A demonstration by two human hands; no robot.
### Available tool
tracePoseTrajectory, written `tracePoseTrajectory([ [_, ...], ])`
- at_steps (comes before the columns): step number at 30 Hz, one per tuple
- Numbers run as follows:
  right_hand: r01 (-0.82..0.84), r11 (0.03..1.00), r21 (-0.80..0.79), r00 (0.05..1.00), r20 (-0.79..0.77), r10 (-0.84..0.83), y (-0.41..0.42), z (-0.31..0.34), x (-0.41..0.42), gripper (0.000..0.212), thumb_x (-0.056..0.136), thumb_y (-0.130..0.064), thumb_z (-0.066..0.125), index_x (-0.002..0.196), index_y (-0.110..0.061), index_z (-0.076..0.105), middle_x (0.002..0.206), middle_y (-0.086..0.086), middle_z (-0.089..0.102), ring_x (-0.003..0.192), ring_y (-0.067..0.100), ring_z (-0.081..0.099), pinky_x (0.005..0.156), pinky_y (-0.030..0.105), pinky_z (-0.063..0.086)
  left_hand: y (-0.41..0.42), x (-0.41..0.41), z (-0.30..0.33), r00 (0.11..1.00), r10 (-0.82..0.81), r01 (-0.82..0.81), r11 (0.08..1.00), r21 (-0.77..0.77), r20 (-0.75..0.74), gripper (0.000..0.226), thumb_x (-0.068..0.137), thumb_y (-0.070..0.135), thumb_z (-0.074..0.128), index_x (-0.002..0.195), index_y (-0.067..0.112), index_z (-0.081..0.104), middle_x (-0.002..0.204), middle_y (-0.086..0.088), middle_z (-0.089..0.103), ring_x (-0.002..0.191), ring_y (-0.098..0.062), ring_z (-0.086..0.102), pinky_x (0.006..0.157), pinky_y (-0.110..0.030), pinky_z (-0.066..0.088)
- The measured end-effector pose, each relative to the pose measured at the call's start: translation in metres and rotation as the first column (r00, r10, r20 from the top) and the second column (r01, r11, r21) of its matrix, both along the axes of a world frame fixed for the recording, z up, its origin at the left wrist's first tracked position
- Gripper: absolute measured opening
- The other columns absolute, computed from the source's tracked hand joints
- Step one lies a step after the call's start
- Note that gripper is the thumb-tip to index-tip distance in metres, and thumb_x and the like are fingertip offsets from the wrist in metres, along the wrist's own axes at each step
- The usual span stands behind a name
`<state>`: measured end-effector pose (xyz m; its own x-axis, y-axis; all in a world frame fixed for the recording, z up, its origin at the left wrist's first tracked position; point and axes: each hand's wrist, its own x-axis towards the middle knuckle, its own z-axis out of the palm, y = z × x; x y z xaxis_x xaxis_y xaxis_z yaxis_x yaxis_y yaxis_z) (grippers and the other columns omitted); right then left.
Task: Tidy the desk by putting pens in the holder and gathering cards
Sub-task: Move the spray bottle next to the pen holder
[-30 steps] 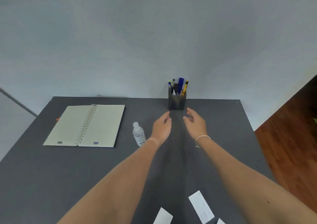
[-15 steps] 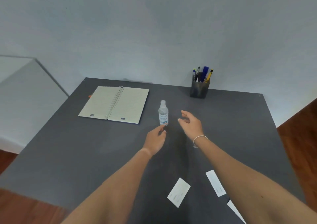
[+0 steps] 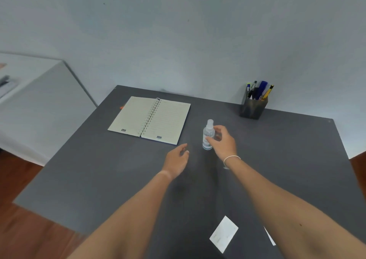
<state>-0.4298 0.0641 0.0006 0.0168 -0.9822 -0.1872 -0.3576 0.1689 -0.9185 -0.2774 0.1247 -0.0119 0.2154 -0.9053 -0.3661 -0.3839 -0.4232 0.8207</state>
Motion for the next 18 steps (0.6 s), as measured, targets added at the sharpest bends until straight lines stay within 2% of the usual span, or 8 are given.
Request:
tracePoseTrajectory([
  [4, -0.004, 1.000, 0.002, 1.000, -0.002, 0.004, -0.006, -0.002, -0.002, 0.032, 0.079, -0.019, 0.071, 0.105, -0.019, 0.052, 0.106, -0.002, 0.061, 0.102, 0.018, 0.059, 0.086, 0.027, 0.046, -0.015, -0.008, -0.002, 0.999, -0.046, 0.046, 0.999, 0.003, 0.019, 0.043, 0.095, 0.015, 0.047, 0.137, 0.011, 0.045, 0.142, -0.007, 0.049, 0.131, -0.016, 0.046, 0.109, -0.023, 0.031],
  [10, 0.072, 0.997, 0.012, 0.996, 0.049, -0.073, -0.017, 0.004, -0.017, 0.038, 0.082, -0.020, 0.069, 0.117, -0.014, 0.055, 0.110, -0.001, 0.062, 0.093, 0.015, 0.058, 0.081, 0.023, 0.046, -0.037, -0.024, -0.007, 0.985, -0.144, 0.145, 0.989, -0.006, 0.096, 0.043, 0.094, 0.016, 0.048, 0.137, 0.013, 0.046, 0.142, -0.005, 0.050, 0.130, -0.016, 0.048, 0.109, -0.023, 0.031],
  [15, 0.146, 0.989, 0.006, 0.989, 0.025, -0.146, -0.036, 0.014, -0.057, 0.035, 0.084, -0.021, 0.067, 0.116, -0.013, 0.056, 0.114, 0.002, 0.063, 0.091, 0.013, 0.057, 0.071, 0.018, 0.045, -0.057, -0.047, -0.014, 0.949, -0.247, 0.258, 0.966, -0.033, 0.197, 0.045, 0.094, 0.020, 0.047, 0.138, 0.015, 0.044, 0.144, -0.002, 0.047, 0.132, -0.017, 0.044, 0.112, -0.026, 0.030],
  [18, 0.205, 0.979, 0.008, 0.979, 0.006, -0.206, -0.046, 0.017, -0.087, 0.036, 0.084, -0.022, 0.067, 0.117, -0.013, 0.056, 0.116, 0.004, 0.063, 0.093, 0.014, 0.057, 0.076, 0.023, 0.046, -0.070, -0.066, -0.020, 0.893, -0.345, 0.379, 0.923, -0.071, 0.288, 0.045, 0.093, 0.020, 0.049, 0.137, 0.012, 0.045, 0.142, -0.005, 0.049, 0.133, -0.021, 0.042, 0.112, -0.028, 0.028],
])
